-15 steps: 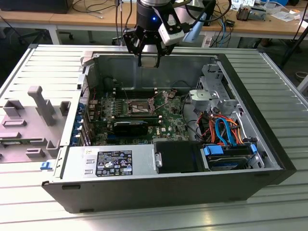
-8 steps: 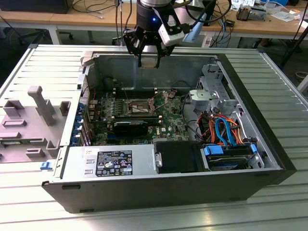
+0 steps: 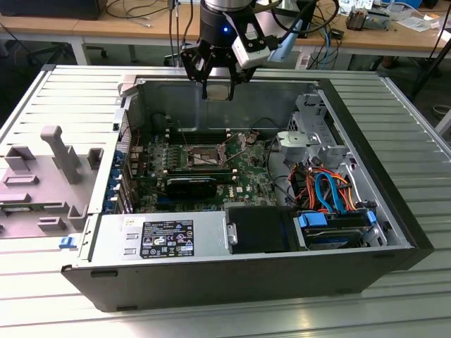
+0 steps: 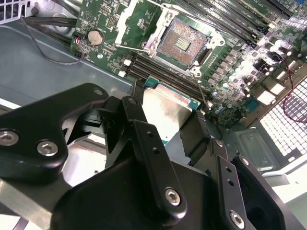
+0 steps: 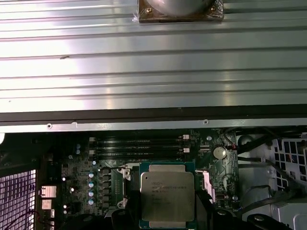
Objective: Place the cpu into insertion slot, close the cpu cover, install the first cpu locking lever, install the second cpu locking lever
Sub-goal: 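Place the cpu into insertion slot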
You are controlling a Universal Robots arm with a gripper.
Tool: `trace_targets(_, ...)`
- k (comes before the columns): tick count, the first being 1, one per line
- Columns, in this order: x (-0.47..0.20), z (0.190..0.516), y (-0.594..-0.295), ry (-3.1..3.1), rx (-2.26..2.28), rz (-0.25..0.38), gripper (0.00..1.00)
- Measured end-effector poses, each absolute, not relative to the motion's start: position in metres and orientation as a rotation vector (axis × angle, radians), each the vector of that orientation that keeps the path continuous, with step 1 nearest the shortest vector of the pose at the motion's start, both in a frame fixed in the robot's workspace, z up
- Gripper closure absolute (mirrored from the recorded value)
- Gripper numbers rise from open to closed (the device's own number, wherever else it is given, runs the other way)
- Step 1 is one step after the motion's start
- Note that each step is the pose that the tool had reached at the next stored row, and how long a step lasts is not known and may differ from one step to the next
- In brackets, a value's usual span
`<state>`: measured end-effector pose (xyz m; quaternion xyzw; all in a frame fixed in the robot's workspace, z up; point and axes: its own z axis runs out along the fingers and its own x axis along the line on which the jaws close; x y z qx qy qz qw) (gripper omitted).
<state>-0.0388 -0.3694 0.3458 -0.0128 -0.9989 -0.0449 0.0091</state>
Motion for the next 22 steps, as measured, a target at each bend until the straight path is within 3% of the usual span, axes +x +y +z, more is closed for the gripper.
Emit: trace_targets(22, -0.0391, 0.34, -0.3735, -3.12, -0.04, -0.141, 0.45)
